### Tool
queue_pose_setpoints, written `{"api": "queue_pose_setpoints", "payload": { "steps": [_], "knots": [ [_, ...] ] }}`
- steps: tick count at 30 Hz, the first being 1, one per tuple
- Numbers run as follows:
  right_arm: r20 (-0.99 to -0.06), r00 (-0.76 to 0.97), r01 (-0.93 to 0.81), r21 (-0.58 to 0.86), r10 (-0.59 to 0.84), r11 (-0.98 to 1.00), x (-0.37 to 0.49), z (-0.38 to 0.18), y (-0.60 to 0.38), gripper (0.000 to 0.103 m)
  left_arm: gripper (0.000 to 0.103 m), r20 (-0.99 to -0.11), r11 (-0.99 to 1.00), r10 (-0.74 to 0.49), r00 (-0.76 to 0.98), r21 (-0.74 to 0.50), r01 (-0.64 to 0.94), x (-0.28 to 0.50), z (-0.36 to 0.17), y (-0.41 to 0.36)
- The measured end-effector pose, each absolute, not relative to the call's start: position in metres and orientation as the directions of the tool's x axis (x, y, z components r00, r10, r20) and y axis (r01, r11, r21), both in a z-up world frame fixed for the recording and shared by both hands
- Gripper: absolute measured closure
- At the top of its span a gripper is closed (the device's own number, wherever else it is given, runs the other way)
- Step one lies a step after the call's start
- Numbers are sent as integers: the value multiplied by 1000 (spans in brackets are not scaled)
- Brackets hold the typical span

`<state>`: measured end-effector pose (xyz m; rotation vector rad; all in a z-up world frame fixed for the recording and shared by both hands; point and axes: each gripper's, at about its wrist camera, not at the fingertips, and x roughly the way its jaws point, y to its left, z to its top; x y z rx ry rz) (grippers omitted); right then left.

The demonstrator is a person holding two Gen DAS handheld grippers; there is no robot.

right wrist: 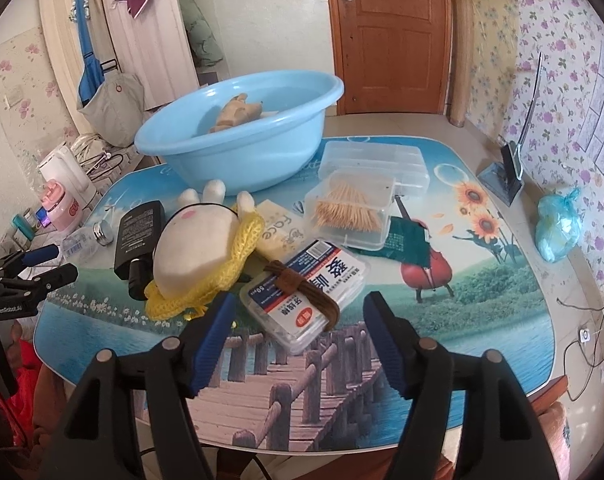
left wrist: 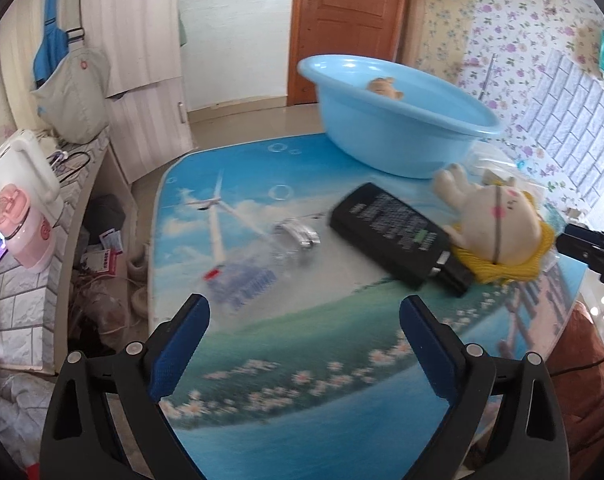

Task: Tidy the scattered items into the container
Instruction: 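Withdraw both tools from the basin back over the table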

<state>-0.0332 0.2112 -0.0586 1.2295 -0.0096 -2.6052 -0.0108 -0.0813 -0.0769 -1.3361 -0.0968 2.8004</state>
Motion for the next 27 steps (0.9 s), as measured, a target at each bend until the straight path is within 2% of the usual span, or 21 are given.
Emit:
{"api": "queue_pose_setpoints", "payload": {
  "steps": [6,11,24,27],
  "knots": [
    [-774,-594,225,100,-218,-969,-37,-63,204,36,7,-787,-999,21,-616,-38,14,-25,-86,-97],
    [-788,-589,211,68,-182,-975,-41,-68,199,25,7,-799,-999,27,-600,-45,14,-36,-98,-103],
    [-806,-568,194,66,-167,-979,-45,-74,202,25,7,-805,-994,104,-584,-66,-86,-40,-104,-76],
    [-805,-571,189,63,-162,-980,-42,-74,207,25,13,-808,-992,122,-576,-79,-100,-37,-104,-68]
  ]
}}
